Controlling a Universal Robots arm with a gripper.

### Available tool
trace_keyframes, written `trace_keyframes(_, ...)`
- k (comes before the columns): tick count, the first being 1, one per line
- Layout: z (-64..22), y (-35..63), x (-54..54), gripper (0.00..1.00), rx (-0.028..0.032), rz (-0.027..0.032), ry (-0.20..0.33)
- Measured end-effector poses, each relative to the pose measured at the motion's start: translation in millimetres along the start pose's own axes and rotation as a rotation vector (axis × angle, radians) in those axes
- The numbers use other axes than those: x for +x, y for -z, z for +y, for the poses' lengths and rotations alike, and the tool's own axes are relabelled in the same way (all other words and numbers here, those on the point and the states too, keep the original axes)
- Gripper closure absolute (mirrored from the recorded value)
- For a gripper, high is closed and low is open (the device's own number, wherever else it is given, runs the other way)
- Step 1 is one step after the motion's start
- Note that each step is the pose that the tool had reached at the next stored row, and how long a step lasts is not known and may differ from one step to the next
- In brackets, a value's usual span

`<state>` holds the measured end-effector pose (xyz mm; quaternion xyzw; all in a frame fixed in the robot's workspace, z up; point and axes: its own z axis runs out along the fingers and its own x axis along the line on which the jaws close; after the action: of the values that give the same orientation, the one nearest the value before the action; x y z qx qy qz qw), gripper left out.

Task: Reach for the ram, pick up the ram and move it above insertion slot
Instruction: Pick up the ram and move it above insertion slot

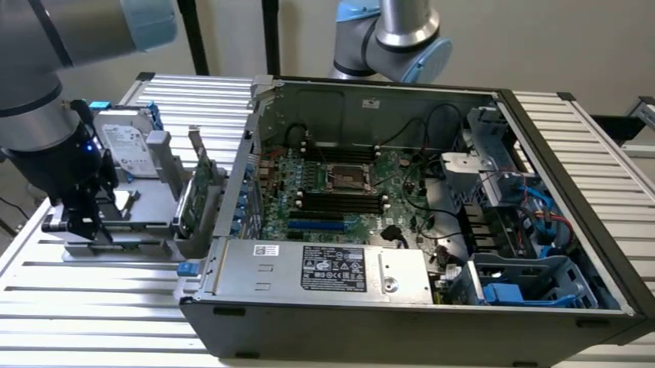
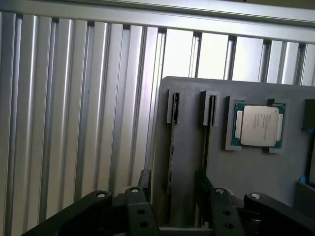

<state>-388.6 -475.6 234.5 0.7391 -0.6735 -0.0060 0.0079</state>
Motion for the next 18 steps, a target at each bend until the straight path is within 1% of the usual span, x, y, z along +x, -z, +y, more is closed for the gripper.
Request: trace_keyframes(18, -0.8, -31.7, 0.0, 0.52, -0.0003, -0.0004, 0.000)
